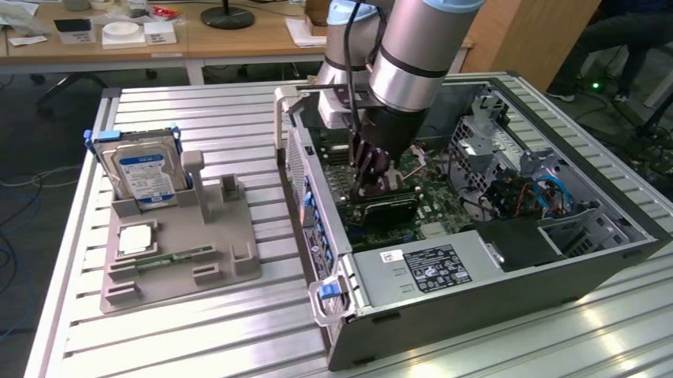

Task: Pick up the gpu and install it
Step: 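Press down on the gpu until it lock into place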

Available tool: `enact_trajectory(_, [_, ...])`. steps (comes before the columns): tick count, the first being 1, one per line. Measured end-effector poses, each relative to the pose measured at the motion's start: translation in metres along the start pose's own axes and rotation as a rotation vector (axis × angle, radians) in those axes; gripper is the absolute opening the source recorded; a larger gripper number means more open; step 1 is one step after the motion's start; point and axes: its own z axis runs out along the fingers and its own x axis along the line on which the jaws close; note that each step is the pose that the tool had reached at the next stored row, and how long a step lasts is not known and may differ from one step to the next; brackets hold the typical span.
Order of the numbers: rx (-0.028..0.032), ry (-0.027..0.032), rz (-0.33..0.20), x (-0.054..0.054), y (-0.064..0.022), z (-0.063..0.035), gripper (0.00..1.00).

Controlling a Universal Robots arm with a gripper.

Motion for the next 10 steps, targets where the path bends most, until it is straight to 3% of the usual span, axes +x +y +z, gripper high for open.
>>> enact_trajectory(5, [0.0155, 0.0005, -0.003, 0.0002, -0.0080, 0.0008, 0.11])
enact_trajectory(10, [0.0156, 0.0007, -0.003, 0.0002, -0.0094, 0.0012, 0.11])
